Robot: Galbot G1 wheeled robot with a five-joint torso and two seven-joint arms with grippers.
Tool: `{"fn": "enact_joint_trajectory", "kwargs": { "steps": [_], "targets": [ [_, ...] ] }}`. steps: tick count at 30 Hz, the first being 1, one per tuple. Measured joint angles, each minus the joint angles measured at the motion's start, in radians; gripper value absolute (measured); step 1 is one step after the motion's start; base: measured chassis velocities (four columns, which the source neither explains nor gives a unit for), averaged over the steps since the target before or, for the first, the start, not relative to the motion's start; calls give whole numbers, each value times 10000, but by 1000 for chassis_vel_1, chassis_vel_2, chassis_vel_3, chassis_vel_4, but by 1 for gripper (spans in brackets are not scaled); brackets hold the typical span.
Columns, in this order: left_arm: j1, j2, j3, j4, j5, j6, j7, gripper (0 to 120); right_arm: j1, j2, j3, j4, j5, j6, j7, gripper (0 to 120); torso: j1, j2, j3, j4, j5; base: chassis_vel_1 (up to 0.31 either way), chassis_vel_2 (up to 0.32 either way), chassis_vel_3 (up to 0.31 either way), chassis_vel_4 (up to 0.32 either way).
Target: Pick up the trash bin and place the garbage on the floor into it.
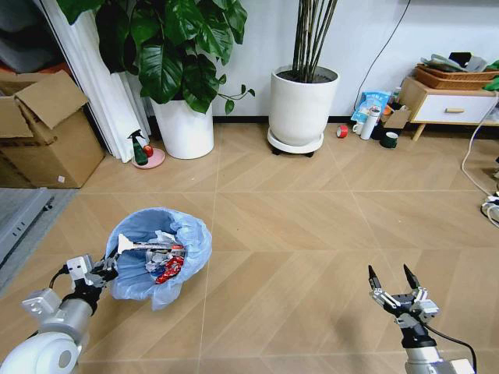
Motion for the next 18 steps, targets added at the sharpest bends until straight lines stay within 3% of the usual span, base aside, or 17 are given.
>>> {"fn": "enact_joint_trajectory", "kwargs": {
  "steps": [18],
  "targets": [
    [-37, 238, -73, 125, -151, 30, -46, 0, 149, 75, -65, -292, 68, 36, -28, 100, 0, 0, 0, 1, -1, 118, -101, -126, 101]
  ]
}}
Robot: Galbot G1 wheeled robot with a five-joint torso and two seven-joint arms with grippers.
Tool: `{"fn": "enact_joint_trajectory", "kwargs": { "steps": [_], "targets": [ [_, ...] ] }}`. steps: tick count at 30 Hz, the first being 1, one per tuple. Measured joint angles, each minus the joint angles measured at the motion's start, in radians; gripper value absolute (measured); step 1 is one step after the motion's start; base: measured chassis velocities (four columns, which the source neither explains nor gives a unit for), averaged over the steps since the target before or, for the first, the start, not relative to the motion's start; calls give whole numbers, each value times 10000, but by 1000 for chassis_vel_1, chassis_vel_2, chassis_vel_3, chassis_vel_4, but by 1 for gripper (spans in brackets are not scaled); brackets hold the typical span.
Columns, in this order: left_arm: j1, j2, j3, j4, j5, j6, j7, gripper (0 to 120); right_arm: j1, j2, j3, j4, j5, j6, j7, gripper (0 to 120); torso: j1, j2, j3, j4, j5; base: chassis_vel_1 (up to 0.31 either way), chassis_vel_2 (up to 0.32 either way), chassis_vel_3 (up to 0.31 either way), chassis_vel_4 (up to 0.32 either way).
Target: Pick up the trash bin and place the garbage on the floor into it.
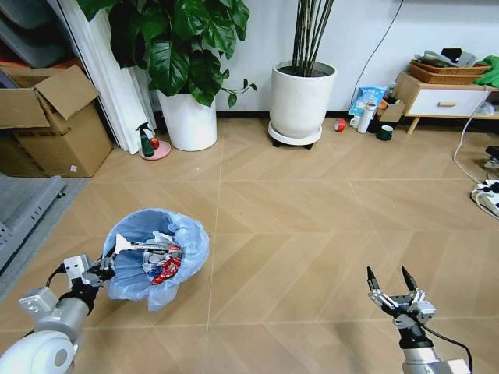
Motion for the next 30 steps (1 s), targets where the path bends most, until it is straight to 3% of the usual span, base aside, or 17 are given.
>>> {"fn": "enact_joint_trajectory", "kwargs": {
  "steps": [30],
  "targets": [
    [177, 21, -137, -110, -29, -2, -5, 0, -131, -17, 61, 129, 73, 84, -69, 100, 0, 0, 0, 0, 0, 111, -110, -105, 109]
  ]
}}
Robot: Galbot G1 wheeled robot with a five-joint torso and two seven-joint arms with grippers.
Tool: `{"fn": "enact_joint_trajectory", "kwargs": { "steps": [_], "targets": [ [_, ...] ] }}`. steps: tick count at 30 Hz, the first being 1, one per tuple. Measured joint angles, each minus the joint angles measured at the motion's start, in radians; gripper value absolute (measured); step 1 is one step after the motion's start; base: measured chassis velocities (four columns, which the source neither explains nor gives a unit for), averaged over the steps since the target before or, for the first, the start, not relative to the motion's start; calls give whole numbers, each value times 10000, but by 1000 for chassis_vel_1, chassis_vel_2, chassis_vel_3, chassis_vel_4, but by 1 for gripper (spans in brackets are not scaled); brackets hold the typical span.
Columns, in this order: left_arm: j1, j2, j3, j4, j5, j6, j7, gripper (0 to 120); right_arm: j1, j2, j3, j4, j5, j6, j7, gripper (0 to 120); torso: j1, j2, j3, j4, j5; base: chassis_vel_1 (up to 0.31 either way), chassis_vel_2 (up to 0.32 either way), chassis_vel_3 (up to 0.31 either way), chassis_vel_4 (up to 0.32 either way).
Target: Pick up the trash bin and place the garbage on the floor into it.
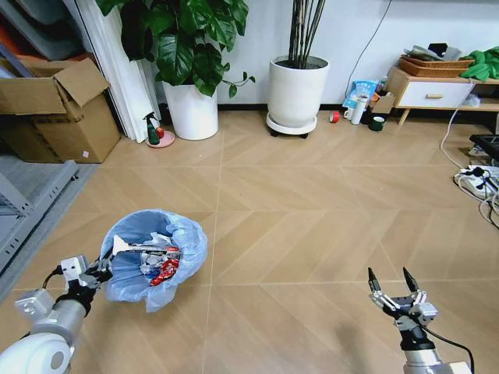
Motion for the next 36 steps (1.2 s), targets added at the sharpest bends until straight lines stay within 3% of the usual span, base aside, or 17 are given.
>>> {"fn": "enact_joint_trajectory", "kwargs": {
  "steps": [36],
  "targets": [
    [-41, -39, 56, 5, 34, -1, -24, 0, -16, -30, 15, 49, 56, -6, 7, 100, 0, 0, 0, 1, 0, 98, -96, -100, 101]
  ]
}}
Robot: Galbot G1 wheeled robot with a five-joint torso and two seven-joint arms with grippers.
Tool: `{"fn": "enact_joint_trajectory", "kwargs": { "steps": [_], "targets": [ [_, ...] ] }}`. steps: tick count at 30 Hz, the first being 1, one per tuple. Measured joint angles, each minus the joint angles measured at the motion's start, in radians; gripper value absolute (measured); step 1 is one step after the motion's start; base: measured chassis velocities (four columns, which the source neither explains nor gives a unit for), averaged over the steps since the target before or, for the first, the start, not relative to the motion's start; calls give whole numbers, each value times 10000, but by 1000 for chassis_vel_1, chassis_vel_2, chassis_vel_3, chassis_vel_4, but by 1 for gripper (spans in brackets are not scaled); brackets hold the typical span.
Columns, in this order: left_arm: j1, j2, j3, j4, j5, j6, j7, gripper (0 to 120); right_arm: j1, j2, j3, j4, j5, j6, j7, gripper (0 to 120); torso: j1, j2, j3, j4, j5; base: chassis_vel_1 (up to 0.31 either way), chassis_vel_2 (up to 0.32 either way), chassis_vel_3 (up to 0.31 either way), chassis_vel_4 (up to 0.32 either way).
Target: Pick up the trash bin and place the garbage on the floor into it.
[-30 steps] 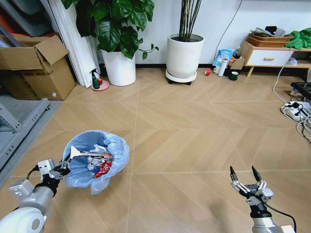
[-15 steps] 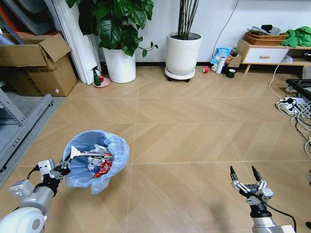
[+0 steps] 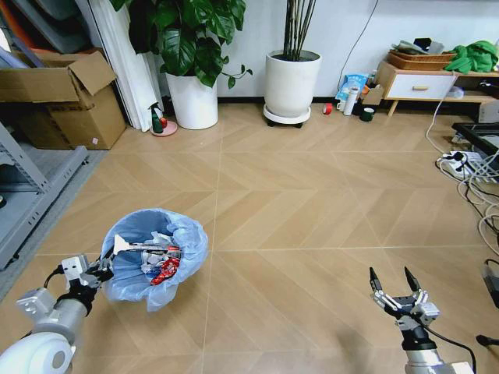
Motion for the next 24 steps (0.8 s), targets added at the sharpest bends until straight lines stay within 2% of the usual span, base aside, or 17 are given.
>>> {"fn": "enact_joint_trajectory", "kwargs": {
  "steps": [24],
  "targets": [
    [-85, -18, 38, 275, 46, -16, -128, 0, -5, 4, 23, 10, 103, 103, -178, 100, -1, 0, 0, 1, -1, 87, -83, -84, 86]
  ]
}}
